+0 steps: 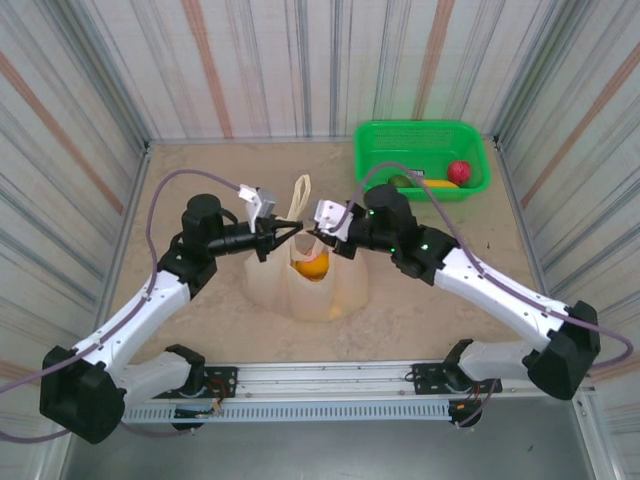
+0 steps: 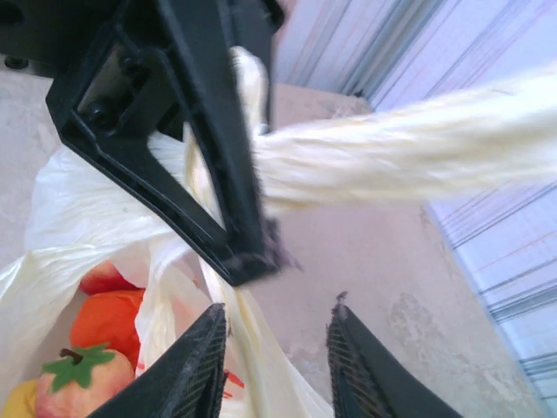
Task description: Place the fake fruits into the plastic bag and tie a complex knot
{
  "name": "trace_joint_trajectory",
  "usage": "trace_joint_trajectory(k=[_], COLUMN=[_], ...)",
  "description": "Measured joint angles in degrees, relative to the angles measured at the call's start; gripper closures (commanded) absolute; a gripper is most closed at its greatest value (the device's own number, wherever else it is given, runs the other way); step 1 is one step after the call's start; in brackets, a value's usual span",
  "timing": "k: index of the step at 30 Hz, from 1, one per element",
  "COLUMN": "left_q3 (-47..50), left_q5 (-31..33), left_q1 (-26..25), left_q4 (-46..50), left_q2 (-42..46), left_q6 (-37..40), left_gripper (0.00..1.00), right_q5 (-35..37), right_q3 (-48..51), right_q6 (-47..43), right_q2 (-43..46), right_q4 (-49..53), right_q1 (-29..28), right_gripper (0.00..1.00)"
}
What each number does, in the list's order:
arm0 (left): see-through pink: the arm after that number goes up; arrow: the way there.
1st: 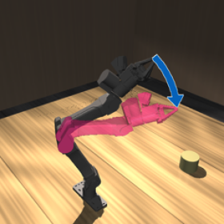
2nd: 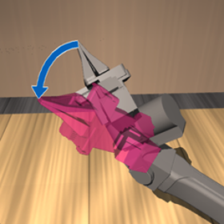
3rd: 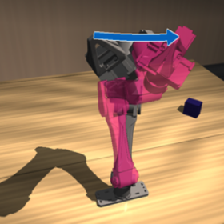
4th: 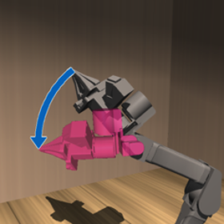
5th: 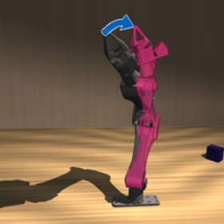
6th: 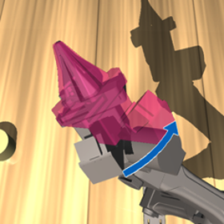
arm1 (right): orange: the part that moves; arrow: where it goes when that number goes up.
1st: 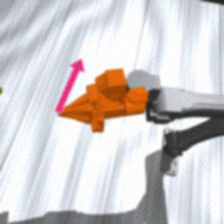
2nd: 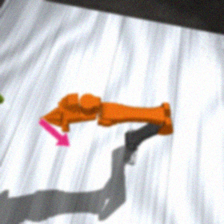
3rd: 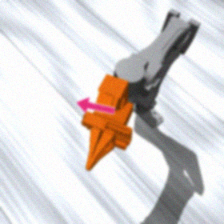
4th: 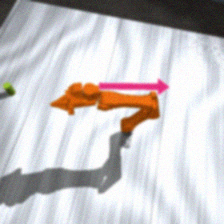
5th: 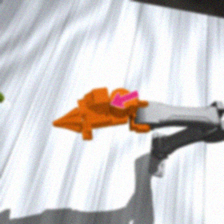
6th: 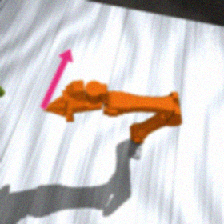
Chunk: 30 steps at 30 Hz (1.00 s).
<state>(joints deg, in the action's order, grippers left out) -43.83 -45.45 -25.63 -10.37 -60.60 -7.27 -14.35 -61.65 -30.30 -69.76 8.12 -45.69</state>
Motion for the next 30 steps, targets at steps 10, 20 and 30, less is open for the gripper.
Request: trace_joint_trajectory(k=[10,20,30], left_q3=[0.48,1.22,1.29], left_q5=[0.48,0.7,1.09], left_q1=[-1.4,-1.4,-1.4], left_q4=[-0.2,-0.17,-0.15], left_q2=[1.84,2.43,2.45], left_q6=[5.16,7.37,7.58], left_gripper=[1.0,1.0,1.0], right_q5=[-24.3,-34.71,-33.66], right_q3=[-10.25,-25.97,-31.61], right_q6=[27.39,41.64,41.24], right_q2=[0.92,-11.74,-16.55], right_q4=[-0.17,7.91,18.99], right_q1=[17.0,12.76,11.32], right_gripper=[0.27,0.33,1.0])
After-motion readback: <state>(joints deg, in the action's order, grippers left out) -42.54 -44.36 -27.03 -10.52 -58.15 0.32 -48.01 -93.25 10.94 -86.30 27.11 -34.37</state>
